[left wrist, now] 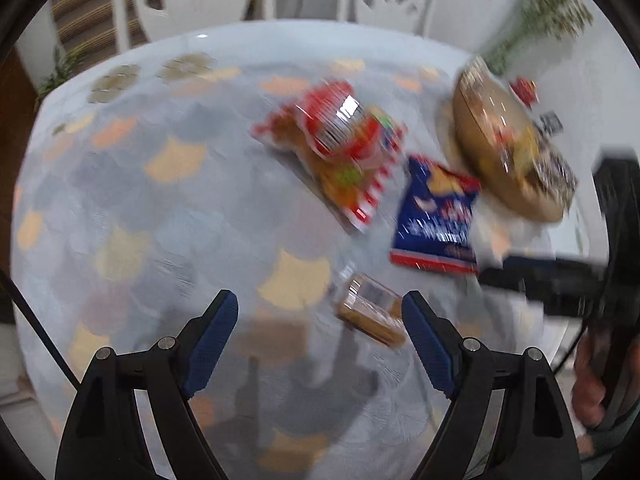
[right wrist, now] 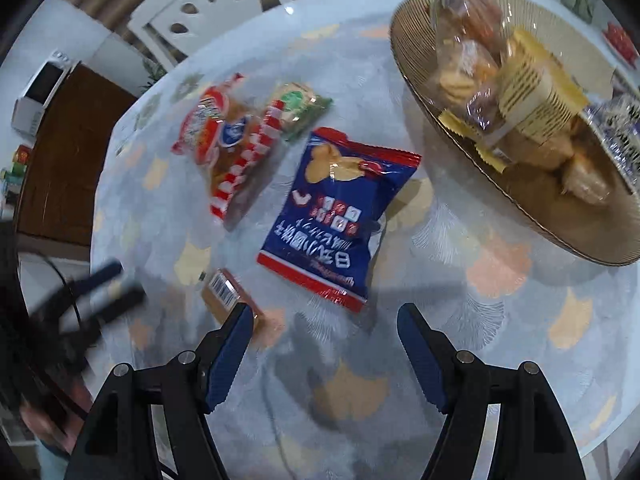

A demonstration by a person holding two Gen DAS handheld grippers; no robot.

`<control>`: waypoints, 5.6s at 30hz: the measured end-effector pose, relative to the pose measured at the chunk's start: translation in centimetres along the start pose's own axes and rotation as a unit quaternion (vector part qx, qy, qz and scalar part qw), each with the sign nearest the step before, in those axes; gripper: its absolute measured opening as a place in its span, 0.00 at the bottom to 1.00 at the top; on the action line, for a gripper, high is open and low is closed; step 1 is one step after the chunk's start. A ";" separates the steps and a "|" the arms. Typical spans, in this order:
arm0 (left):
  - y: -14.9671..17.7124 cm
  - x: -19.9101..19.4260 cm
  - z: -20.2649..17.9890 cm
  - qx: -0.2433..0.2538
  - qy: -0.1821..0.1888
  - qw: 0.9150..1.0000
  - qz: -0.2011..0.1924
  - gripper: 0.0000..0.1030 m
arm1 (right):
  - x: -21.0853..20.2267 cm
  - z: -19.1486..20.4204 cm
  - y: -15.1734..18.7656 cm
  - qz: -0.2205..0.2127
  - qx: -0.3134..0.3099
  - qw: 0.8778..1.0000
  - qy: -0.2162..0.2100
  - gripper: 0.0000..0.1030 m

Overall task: Organize snacks
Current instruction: 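Move both tools back toward the blue chip bag and brown cake pack, then grasp the blue chip bag with the right tool while the left tool grasps the brown cake pack, then carry both packs over the amber bowl and open both tools, then move both tools back toward the red-white bread bag and green-labelled pack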

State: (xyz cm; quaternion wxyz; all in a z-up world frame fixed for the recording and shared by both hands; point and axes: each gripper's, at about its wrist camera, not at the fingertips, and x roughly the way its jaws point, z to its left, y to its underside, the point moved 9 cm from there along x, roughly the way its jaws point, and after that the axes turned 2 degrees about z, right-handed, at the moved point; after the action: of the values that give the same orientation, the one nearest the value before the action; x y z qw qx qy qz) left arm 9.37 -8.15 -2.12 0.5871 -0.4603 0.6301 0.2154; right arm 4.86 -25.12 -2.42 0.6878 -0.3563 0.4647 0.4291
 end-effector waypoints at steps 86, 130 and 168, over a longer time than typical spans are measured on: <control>3.0 -3.0 -3.4 -0.012 -0.066 0.994 -0.087 0.40 | -3.9 2.2 -2.8 -0.101 0.001 0.994 -0.031 0.43; -18.4 -2.1 -24.0 0.173 0.060 0.965 -0.185 0.86 | -18.3 -19.3 -12.3 -0.220 0.154 0.962 0.045 0.57; -11.1 4.7 0.5 -0.192 0.030 0.980 -0.044 0.86 | -7.4 3.4 -10.6 -0.125 -0.036 0.991 -0.008 0.57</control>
State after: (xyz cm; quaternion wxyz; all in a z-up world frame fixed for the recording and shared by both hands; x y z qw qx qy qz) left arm 19.41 -14.69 -3.65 0.4773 -0.5981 0.5733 0.2928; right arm 14.32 -28.06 6.56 0.7261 -0.4331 0.3954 0.3590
